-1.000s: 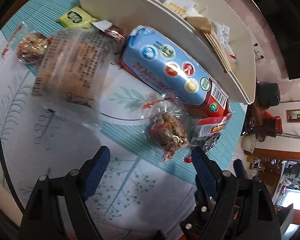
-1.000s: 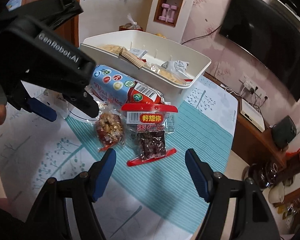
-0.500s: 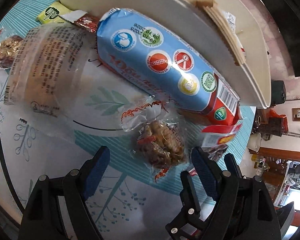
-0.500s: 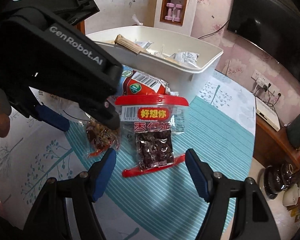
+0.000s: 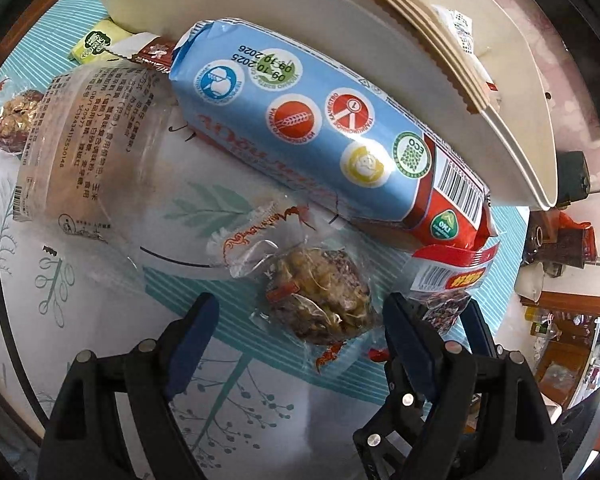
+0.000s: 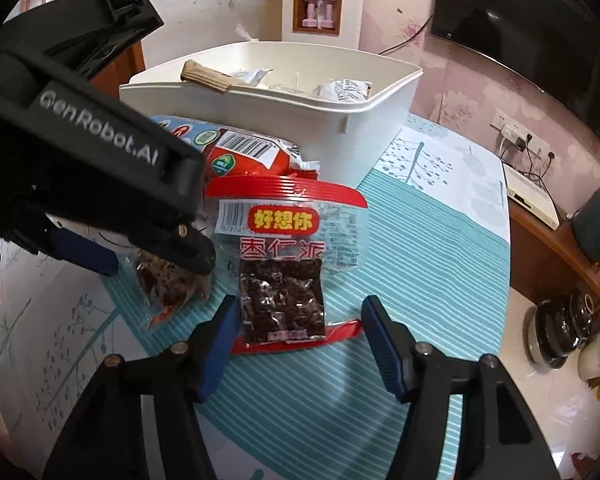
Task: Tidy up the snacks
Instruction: 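Close the left tool on the clear nut packet while the right tool grasps the red date packet, then lift both held packets and carry them over the white box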
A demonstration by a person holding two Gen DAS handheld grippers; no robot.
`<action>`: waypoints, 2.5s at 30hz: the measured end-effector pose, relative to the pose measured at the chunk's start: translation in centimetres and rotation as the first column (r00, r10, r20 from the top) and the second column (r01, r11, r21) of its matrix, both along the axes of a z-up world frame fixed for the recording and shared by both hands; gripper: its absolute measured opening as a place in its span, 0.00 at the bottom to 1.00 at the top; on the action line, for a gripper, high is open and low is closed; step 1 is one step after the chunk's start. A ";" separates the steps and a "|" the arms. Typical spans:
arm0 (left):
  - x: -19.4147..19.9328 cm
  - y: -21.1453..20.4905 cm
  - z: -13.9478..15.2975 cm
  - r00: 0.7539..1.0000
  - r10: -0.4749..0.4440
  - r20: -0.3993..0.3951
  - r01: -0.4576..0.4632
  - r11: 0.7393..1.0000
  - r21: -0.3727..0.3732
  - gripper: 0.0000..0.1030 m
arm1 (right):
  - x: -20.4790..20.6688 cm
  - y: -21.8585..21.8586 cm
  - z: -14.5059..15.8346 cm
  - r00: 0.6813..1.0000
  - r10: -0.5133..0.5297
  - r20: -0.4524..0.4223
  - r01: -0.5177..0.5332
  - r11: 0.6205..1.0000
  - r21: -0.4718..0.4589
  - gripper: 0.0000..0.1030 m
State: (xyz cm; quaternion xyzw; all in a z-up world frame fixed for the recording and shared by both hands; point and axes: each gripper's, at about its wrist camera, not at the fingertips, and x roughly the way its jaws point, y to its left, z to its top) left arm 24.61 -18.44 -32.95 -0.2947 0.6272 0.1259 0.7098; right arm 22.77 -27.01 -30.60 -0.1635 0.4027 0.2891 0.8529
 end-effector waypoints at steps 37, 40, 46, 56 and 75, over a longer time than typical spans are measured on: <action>-2.8 3.2 1.4 0.989 -0.151 0.006 0.151 0.989 0.011 0.41 | -2.2 0.6 2.2 0.999 0.033 -0.013 -0.033 0.999 0.013 0.55; -3.1 3.8 2.1 0.985 -0.169 0.013 0.169 0.986 0.005 0.41 | -2.7 1.1 3.3 0.999 0.044 0.000 -0.044 0.999 0.030 0.55; -3.3 5.8 4.2 0.977 -0.211 0.033 0.210 0.978 0.008 0.41 | -3.5 2.6 5.8 0.997 0.066 0.033 -0.068 0.995 0.072 0.55; -3.1 10.2 10.7 0.961 -0.243 0.131 0.237 0.970 0.060 0.41 | -3.1 5.5 9.9 0.997 0.052 0.057 -0.060 0.987 0.147 0.55; 4.6 16.4 16.6 0.884 -0.325 0.336 0.285 0.945 0.163 0.41 | 1.7 9.8 13.8 0.964 -0.215 0.157 0.186 0.966 0.182 0.55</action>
